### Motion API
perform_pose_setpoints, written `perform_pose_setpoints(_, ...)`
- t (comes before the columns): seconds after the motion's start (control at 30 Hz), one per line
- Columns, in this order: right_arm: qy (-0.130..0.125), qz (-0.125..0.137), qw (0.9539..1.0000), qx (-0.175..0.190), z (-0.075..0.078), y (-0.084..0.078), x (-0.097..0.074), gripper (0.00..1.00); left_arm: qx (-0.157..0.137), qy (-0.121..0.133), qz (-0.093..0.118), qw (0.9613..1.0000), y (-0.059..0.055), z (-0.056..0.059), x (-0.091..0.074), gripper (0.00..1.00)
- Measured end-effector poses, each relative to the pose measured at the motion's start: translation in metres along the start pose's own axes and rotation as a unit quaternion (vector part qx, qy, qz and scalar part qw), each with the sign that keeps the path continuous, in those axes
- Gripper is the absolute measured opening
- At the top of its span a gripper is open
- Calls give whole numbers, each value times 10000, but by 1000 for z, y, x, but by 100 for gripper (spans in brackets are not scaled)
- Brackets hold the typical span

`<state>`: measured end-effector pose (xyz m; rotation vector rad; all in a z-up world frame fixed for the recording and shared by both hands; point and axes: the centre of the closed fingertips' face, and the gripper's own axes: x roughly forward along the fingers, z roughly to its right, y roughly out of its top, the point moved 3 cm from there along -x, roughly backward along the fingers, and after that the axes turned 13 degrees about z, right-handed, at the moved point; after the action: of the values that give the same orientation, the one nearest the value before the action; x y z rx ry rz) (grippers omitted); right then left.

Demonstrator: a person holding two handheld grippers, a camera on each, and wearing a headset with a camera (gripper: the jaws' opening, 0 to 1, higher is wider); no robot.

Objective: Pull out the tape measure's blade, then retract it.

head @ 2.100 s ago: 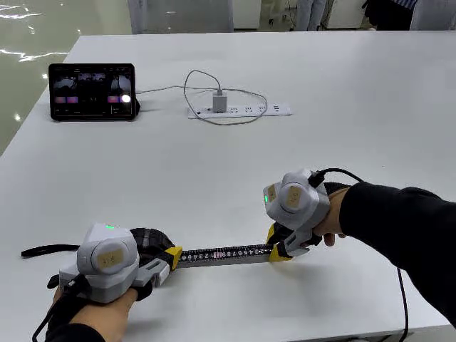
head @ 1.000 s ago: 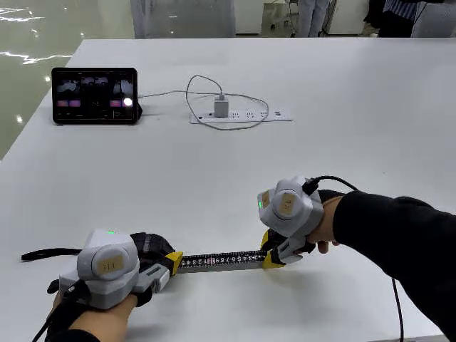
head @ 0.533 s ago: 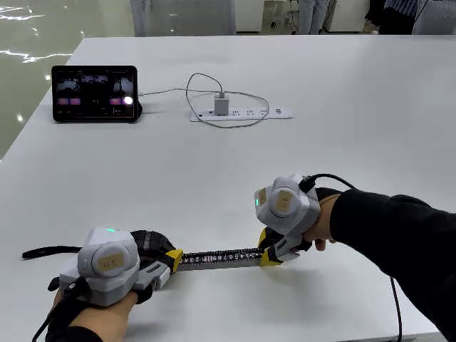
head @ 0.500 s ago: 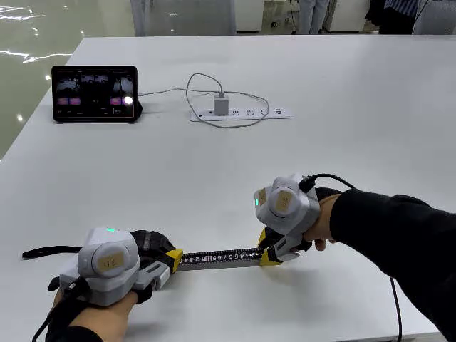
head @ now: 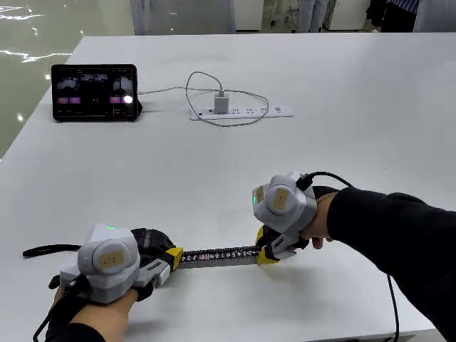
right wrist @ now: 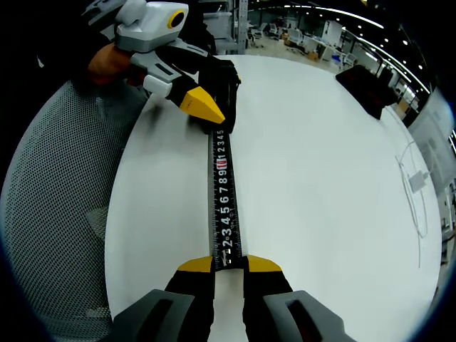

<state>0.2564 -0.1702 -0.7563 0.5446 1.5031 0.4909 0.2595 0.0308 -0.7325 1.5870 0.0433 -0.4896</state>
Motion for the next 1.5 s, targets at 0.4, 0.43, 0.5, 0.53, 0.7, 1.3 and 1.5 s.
perform_pose_setpoints(0.4, 28, 44, 10000, -54, 0, 3, 2, 11, -35, 6, -18, 10000, 0, 0, 0, 62)
perform_pose_setpoints(0.43, 36, 38, 10000, -67, 0, 4, 2, 11, -36, 6, -19, 10000, 0, 0, 0, 62)
perform_pose_setpoints(0.5, 46, 35, 10000, -77, 0, 4, 3, 11, -37, 6, -19, 10000, 0, 0, 0, 62)
perform_pose_setpoints(0.53, 48, 39, 9999, -79, 0, 4, 3, 11, -37, 6, -17, 10000, 0, 0, 0, 62)
perform_pose_setpoints(0.7, 60, 52, 9999, -88, 0, 6, 4, 11, -40, 0, -14, 10000, 0, 0, 0, 62)
perform_pose_setpoints(1.3, 33, 82, 9999, -99, -2, 10, 7, 11, -52, 5, -22, 10000, 0, 0, -1, 62)
perform_pose_setpoints(1.5, 99, 69, 9998, -177, -1, 12, 9, 11, -52, -3, -22, 10000, 0, 0, -1, 62)
